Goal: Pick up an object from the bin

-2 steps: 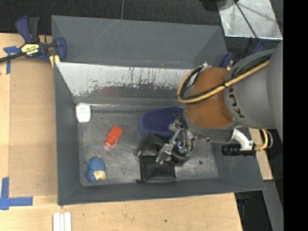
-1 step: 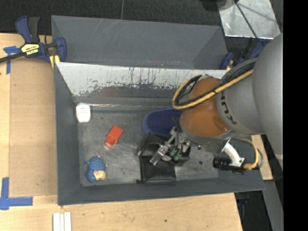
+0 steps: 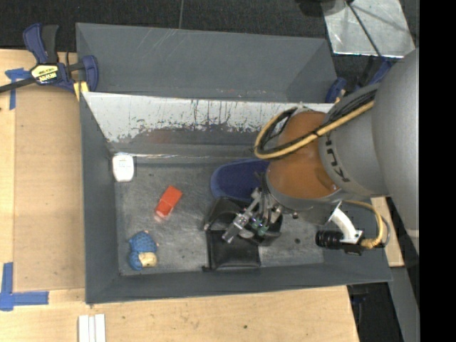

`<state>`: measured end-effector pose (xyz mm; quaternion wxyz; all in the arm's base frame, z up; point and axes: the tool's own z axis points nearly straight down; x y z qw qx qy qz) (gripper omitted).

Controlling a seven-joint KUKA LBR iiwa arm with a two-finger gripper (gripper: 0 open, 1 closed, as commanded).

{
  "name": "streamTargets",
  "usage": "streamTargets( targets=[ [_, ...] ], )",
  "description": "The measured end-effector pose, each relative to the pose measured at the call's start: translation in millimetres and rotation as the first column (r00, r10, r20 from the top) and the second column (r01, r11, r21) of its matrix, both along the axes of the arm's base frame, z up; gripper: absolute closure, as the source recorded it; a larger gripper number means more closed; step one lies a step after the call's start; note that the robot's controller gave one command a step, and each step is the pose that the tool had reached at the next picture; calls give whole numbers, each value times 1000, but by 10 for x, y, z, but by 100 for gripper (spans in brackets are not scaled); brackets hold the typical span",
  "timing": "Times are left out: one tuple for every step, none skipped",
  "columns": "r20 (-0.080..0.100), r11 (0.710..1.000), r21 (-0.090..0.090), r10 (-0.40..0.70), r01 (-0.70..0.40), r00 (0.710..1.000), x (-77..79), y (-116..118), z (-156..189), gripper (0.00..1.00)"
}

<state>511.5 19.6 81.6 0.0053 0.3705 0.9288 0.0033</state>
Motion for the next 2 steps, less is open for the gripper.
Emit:
streamTargets(
  targets=[
    [13, 1000, -5, -4, 4, 1000, 31, -27, 24, 100],
    [-11, 1000, -3, -2, 2, 1000, 32, -37, 544, 100]
  ],
)
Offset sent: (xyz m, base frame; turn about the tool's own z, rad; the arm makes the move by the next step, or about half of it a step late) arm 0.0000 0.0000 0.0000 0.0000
